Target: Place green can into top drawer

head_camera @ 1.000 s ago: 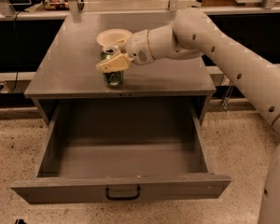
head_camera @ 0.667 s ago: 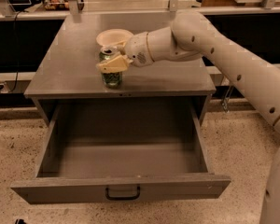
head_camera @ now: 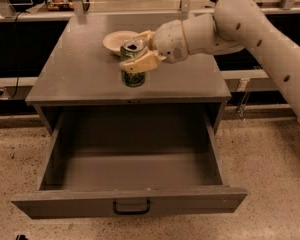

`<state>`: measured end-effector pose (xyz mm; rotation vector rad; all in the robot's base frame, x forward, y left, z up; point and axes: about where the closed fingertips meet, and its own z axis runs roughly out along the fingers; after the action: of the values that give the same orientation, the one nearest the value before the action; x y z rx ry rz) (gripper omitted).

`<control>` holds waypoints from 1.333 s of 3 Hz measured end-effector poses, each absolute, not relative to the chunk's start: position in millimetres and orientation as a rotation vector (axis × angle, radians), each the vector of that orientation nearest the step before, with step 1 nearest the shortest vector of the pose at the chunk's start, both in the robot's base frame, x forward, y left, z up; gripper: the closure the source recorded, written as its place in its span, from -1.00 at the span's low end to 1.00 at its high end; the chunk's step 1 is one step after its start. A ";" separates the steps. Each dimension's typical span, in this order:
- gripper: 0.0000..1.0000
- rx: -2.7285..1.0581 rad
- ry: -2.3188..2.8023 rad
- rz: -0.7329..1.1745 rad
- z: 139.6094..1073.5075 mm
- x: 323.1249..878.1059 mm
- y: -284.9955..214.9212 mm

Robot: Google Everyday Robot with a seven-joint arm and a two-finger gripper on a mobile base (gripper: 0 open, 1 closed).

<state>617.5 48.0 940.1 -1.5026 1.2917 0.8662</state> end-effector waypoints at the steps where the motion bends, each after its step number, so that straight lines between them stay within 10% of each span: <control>1: 1.00 -1.627 1.401 0.686 938.9 597.5 18.0; 4: 1.00 -1.873 1.747 0.460 814.1 566.0 -46.3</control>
Offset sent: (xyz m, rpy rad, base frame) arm -0.0766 -0.1637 -0.2004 -0.9404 0.1435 -0.1748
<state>566.0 -46.3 814.1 -1.8732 1.7470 0.4602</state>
